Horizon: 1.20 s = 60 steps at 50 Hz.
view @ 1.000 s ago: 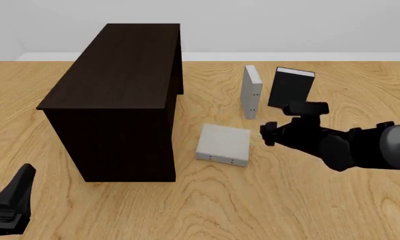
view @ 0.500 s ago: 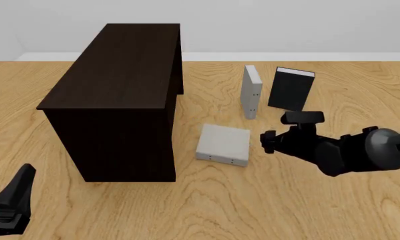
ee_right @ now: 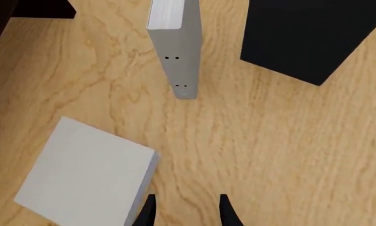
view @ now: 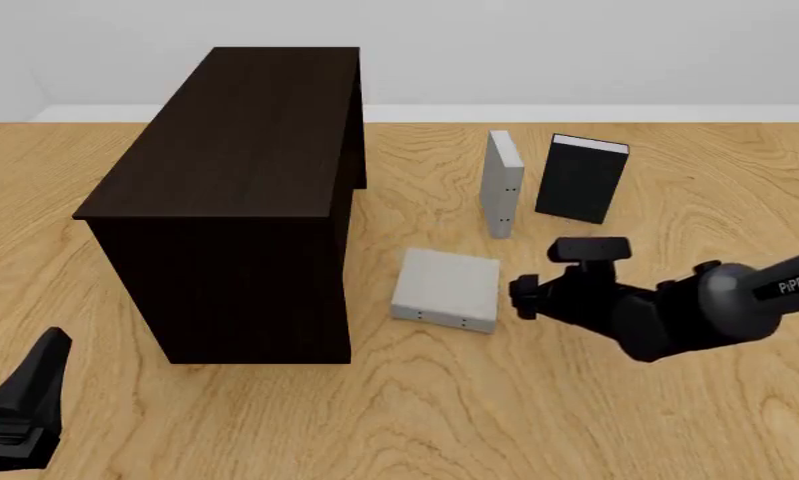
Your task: Pick up the book on the right and place it under the cabinet shelf.
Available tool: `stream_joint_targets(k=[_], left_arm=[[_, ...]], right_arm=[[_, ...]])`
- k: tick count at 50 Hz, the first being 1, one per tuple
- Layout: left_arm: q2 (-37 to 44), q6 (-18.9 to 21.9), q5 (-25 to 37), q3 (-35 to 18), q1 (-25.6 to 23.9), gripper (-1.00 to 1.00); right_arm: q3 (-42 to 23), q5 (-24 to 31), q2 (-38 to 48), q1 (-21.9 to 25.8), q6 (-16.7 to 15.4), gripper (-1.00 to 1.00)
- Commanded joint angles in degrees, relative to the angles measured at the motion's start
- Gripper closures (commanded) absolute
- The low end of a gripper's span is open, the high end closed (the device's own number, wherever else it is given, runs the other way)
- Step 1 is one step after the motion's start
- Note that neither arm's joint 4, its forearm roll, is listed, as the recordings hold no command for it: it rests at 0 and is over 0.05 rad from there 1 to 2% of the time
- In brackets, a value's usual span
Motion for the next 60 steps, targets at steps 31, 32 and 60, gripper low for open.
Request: stream_joint_targets(k=[31,32,60], left_arm=[[0.00,0.01,-0.01,0.01,-0.01,-1.00],[0.01,0.00,0.00,0.01,0.00,-1.00],[0.00,0.00,-0.02,0.01,0.00,-1.00]], right_arm=[[-3.71,-0.66,4.84,4.93,1.80,-1.00],[-3.86,-0.56,4.83,4.99,1.71,-1.00],[-7.48,2.02,3.95,9.98,3.00,-1.00]])
